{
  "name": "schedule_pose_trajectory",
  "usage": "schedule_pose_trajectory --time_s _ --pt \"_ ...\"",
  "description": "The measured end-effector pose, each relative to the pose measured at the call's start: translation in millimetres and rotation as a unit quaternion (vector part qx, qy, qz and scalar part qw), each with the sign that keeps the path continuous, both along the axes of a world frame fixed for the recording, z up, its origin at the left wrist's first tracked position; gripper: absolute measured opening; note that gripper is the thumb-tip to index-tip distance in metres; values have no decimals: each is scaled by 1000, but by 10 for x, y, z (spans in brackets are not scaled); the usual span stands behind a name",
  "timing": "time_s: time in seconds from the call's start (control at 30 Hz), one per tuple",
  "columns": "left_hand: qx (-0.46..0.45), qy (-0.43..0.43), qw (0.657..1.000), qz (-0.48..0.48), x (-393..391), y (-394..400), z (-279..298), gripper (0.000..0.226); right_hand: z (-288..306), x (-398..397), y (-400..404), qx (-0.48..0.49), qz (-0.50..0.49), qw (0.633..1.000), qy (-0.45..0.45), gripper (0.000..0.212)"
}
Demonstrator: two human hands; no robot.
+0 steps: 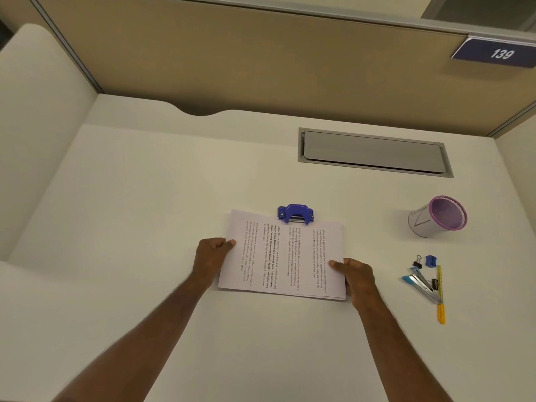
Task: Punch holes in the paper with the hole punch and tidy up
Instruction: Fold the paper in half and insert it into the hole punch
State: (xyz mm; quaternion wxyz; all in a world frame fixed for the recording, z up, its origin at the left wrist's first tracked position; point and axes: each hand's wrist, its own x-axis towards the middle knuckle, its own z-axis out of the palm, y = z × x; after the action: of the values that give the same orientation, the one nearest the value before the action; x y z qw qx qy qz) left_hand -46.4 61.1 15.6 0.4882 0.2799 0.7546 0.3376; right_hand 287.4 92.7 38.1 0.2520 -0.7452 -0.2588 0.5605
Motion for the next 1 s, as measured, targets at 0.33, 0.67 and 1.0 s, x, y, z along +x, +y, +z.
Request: schedule_pose_trajectory --time_s 0.33,0.67,1.0 --pt "-8 -16 1000 -6 113 52 29 40 19 116 76 1 8 1000 -29 12" --pt "-11 13 999 -33 179 84 28 51 35 156 79 0 -7 1000 -31 8" --pt "-4 27 1000 9 141 45 197 41 34 190 81 0 -9 1000 -16 14"
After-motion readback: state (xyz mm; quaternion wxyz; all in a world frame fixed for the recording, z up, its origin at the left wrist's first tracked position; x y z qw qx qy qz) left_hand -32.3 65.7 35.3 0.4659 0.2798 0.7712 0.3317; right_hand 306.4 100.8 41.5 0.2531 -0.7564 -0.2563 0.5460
